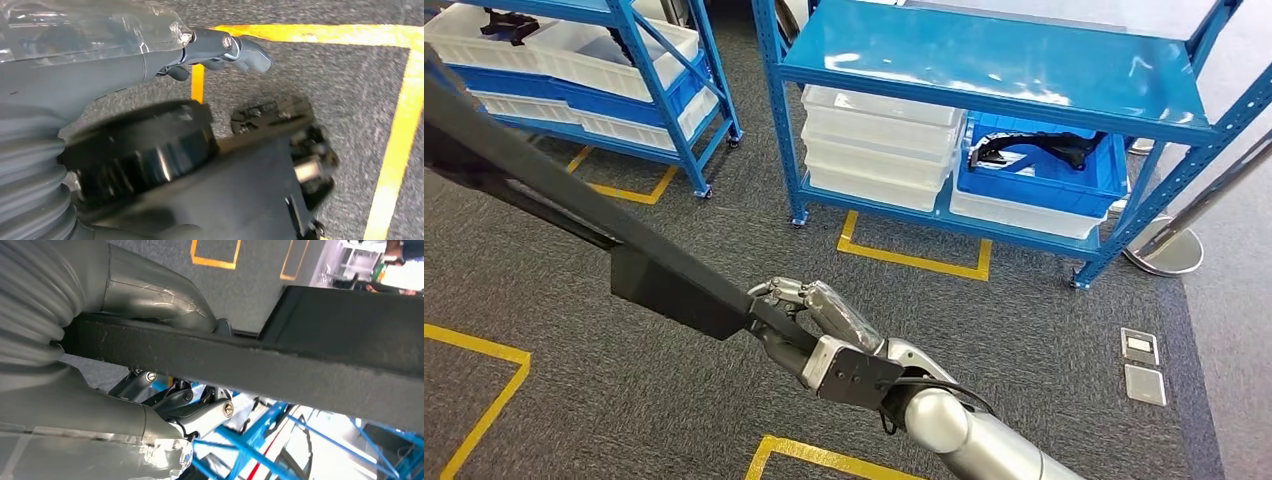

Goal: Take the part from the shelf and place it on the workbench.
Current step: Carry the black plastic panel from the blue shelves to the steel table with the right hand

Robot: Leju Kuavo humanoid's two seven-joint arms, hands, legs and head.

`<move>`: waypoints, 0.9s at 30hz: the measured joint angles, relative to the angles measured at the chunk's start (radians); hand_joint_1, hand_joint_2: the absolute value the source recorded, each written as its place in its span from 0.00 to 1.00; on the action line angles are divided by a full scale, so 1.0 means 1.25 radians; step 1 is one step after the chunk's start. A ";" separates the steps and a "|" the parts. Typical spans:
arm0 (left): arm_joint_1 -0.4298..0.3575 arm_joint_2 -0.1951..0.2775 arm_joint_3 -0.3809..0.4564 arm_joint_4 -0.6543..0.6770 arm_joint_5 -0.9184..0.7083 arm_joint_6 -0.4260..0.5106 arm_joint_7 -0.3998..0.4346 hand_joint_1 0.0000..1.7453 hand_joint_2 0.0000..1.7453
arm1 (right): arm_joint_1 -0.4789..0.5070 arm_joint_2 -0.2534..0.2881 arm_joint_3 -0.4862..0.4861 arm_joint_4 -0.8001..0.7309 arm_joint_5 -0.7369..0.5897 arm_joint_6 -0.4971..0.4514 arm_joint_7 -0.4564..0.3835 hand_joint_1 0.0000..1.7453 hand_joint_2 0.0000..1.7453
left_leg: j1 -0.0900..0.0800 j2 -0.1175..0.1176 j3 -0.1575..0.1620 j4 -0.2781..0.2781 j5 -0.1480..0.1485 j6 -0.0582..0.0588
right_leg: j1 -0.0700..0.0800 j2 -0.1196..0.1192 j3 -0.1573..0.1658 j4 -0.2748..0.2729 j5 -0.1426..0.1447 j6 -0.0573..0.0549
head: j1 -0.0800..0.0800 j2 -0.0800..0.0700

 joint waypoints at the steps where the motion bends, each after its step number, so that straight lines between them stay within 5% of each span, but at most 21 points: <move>1: 0.001 0.000 0.000 0.000 0.000 0.000 0.000 0.00 1.00 | -0.001 0.000 0.000 0.000 0.000 0.000 0.000 1.00 1.00 | 0.002 -0.010 0.002 -0.006 0.005 0.006 | -0.001 0.013 -0.002 0.010 -0.009 0.004 | 0.001 0.000; 5: -0.002 0.000 0.000 0.000 0.000 -0.001 0.001 0.00 1.00 | 0.002 -0.001 0.001 0.002 0.000 0.000 0.000 1.00 1.00 | 0.005 -0.048 0.001 -0.014 0.016 0.019 | -0.003 0.093 -0.078 0.181 -0.098 0.006 | 0.020 0.000; 7: -0.001 0.000 0.000 0.000 0.000 -0.001 0.001 0.00 1.00 | 0.005 -0.003 0.002 0.005 0.000 0.000 0.000 1.00 1.00 | 0.003 -0.071 0.000 -0.010 0.015 0.019 | -0.002 0.099 -0.096 0.213 -0.092 0.007 | 0.029 0.000; 10: -0.001 0.000 0.000 0.000 0.000 -0.001 0.001 0.00 1.00 | 0.005 -0.003 0.002 0.006 0.000 0.000 0.000 1.00 1.00 | 0.003 -0.103 -0.003 0.003 0.010 0.014 | -0.006 0.130 -0.040 0.081 -0.014 0.004 | 0.042 0.000; 13: -0.003 0.000 0.000 0.000 0.000 -0.001 0.002 0.00 1.00 | 0.005 -0.004 0.002 0.007 0.000 0.002 0.000 1.00 1.00 | 0.005 -0.128 -0.017 0.014 0.008 0.001 | -0.009 0.163 -0.015 0.015 -0.001 0.002 | 0.051 0.000; 15: -0.001 0.001 0.000 0.000 -0.001 0.000 0.002 0.00 1.00 | 0.004 -0.002 0.002 0.007 0.000 0.003 0.000 1.00 1.00 | 0.008 -0.138 -0.021 0.015 0.010 -0.009 | -0.008 0.146 -0.013 0.009 0.002 -0.006 | 0.055 0.000; 17: 0.000 0.002 -0.001 0.000 -0.002 0.001 0.003 0.00 1.00 | 0.001 0.000 0.003 0.007 0.000 0.004 0.000 1.00 1.00 | 0.007 -0.108 -0.034 0.044 -0.008 -0.018 | -0.011 0.125 -0.009 0.002 0.005 -0.014 | 0.052 0.000; 19: -0.003 0.002 -0.001 0.000 -0.003 0.001 0.004 0.00 1.00 | 0.001 0.000 0.003 0.007 0.001 0.004 0.001 1.00 1.00 | 0.007 -0.061 -0.075 0.131 -0.054 -0.027 | -0.010 0.102 -0.005 -0.001 0.004 -0.020 | 0.042 0.000; 21: -0.004 0.002 -0.001 0.000 -0.005 0.000 0.006 0.00 1.00 | 0.002 0.000 0.003 0.008 0.001 0.004 0.001 1.00 1.00 | 0.013 -0.044 -0.118 0.218 -0.086 -0.033 | -0.008 0.078 -0.004 -0.001 0.001 -0.023 | 0.036 0.000; 22: -0.005 0.002 -0.001 0.000 -0.005 -0.001 0.007 0.00 1.00 | 0.002 0.000 0.003 0.008 0.001 0.004 0.001 1.00 1.00 | 0.015 -0.042 -0.121 0.226 -0.082 -0.035 | -0.008 0.067 -0.003 -0.001 0.000 -0.022 | 0.034 0.000; 25: -0.004 0.003 -0.002 0.001 -0.006 -0.003 0.013 0.00 1.00 | 0.002 0.000 0.003 0.008 0.001 0.004 0.001 1.00 1.00 | 0.017 -0.014 -0.055 0.104 -0.016 -0.034 | -0.008 0.039 0.004 -0.001 -0.006 -0.017 | 0.026 0.000; 27: -0.005 0.004 -0.004 0.000 -0.006 -0.004 0.015 0.00 1.00 | 0.002 0.000 0.003 0.008 0.001 0.004 0.002 1.00 1.00 | 0.011 0.010 -0.019 0.026 0.007 -0.025 | -0.005 0.023 0.009 0.000 -0.011 -0.009 | 0.019 0.000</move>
